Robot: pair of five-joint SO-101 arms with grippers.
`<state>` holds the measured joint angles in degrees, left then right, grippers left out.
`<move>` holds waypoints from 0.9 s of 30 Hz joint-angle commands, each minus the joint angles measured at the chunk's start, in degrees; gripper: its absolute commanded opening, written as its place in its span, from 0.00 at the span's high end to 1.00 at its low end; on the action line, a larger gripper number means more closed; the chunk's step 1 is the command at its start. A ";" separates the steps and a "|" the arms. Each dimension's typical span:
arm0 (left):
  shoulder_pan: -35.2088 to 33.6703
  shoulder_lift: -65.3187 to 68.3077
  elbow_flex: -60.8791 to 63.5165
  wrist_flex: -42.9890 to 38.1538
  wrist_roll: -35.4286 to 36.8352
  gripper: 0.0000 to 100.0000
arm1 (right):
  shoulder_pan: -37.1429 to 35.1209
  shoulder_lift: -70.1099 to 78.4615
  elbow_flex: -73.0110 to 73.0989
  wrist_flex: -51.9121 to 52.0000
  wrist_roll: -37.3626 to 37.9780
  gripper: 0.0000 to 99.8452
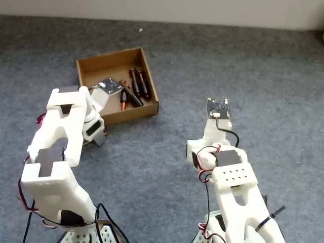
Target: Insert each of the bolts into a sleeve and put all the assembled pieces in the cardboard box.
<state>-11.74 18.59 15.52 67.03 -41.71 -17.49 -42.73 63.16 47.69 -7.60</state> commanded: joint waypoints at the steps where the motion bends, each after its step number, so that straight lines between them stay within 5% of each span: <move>1: -0.48 0.22 -2.86 -0.44 -0.44 0.82 | 0.75 -1.63 -0.57 -1.27 0.00 1.00; 9: 2.24 -6.02 -2.77 5.54 -0.18 0.99 | 0.75 -1.63 -0.57 -1.19 0.00 1.00; 27: 4.09 -22.90 2.86 11.69 11.08 0.99 | 0.75 -1.63 -0.57 -1.19 0.00 1.00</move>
<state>-8.66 4.97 16.13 77.85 -35.56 -17.49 -42.73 63.16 47.69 -7.60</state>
